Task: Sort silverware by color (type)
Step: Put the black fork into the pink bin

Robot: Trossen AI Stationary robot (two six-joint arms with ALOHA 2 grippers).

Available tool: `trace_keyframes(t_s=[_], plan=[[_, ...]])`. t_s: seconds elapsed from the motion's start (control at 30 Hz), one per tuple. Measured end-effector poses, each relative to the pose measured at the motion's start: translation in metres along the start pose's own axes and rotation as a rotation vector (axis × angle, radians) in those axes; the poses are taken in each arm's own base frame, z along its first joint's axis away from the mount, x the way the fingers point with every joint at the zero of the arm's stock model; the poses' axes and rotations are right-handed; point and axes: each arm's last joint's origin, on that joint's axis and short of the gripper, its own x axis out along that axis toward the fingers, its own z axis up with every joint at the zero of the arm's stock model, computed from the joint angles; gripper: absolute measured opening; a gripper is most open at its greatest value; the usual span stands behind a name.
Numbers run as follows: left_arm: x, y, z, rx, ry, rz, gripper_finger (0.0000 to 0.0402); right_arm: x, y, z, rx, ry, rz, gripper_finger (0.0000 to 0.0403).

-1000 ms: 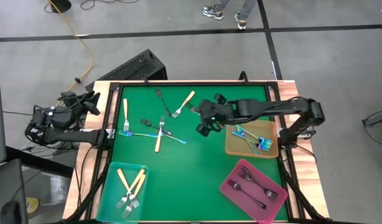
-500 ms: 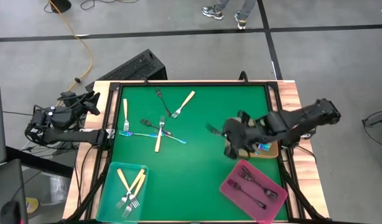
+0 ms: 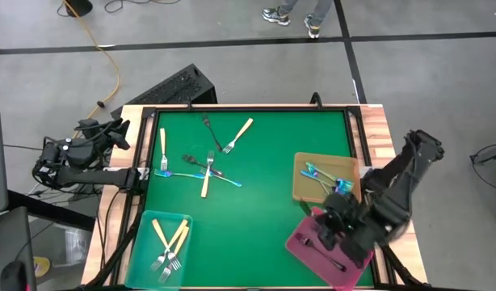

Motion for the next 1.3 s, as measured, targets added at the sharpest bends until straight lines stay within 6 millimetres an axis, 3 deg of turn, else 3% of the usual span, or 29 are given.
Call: trace_keyframes(t_s=[0.2,0.4,0.83,1.1,1.3], plan=[[0.0,0.0,0.0,0.0,0.003,-0.004,0.0158,0.007,-0.014,-0.049,0.2,0.033,-0.024,0.0028],[0.0,0.0,0.0,0.0,0.004,-0.004,0.0158,0.018,-0.027,-0.082,0.304,0.079,-0.029,0.0027],[0.0,0.0,0.0,0.0,0.004,-0.005,0.0158,0.059,-0.031,-0.099,0.331,0.105,0.073,0.0028],[0.0,0.0,0.0,0.0,0.005,-0.006,0.0158,0.071,-0.034,-0.109,0.335,0.126,0.115,0.0028],[0.0,0.0,0.0,0.0,0.005,-0.006,0.0158,0.091,-0.032,-0.127,0.293,0.216,0.009,0.0028]])
